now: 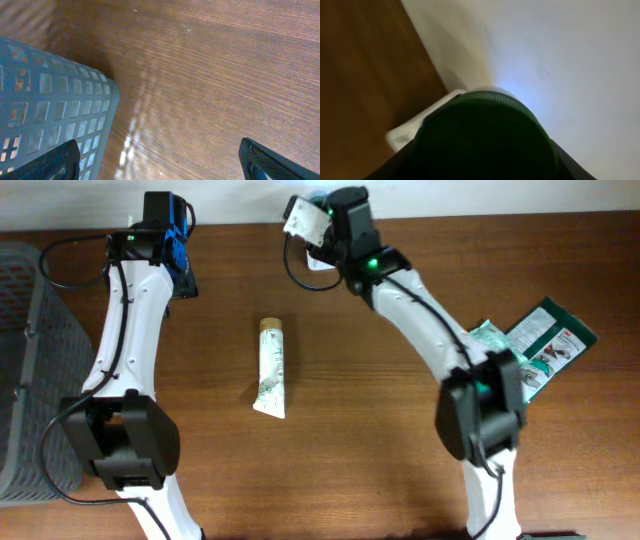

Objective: Scan the item barcode
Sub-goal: 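Carry the jar right and set it down near the packets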

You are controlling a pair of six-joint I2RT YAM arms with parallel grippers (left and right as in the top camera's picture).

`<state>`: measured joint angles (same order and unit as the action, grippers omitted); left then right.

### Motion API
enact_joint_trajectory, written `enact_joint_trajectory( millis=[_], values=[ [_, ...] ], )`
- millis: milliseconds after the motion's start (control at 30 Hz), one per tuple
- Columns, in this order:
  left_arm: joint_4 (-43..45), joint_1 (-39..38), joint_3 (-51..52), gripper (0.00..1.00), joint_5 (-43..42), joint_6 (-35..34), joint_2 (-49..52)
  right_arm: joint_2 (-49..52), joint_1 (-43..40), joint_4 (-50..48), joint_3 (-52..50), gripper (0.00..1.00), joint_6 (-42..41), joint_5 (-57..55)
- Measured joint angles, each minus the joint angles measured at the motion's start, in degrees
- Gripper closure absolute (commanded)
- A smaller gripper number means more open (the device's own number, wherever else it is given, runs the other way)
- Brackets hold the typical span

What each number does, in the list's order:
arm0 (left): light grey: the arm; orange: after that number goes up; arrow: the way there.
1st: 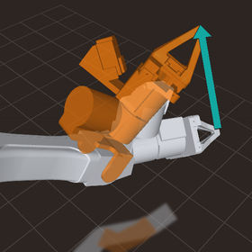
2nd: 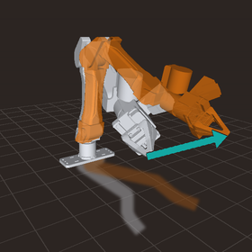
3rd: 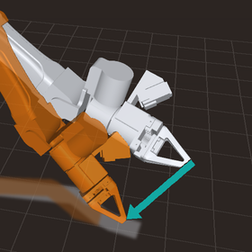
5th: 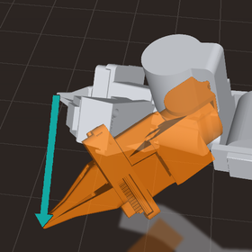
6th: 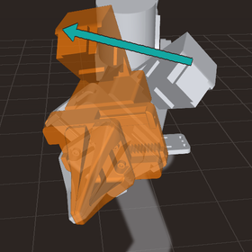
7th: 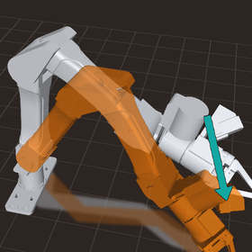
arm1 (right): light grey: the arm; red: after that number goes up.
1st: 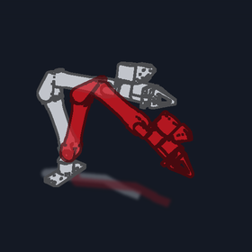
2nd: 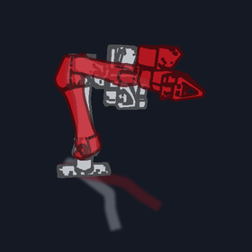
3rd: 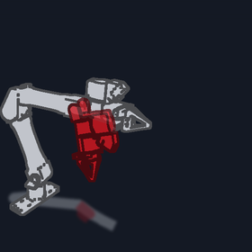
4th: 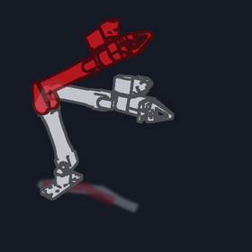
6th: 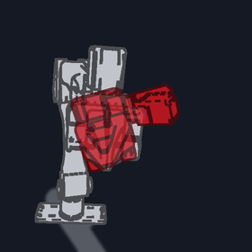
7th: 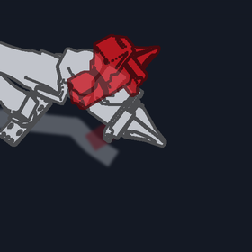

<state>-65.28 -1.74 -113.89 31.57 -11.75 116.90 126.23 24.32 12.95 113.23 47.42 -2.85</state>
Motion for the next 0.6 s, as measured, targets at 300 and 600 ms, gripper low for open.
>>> enact_joint_trajectory(
  millis=[300,600],
  values=[
    [0.02,0.00,0.00,0.01,0.00,0.00,0.00,-11.54,-0.17,47.43,0.68,0.54,-26.29,22.91],
    [0.04,0.00,0.00,0.01,0.00,0.00,0.00,-9.40,-0.94,61.13,-0.04,0.59,-37.07,7.98]
  ],
)
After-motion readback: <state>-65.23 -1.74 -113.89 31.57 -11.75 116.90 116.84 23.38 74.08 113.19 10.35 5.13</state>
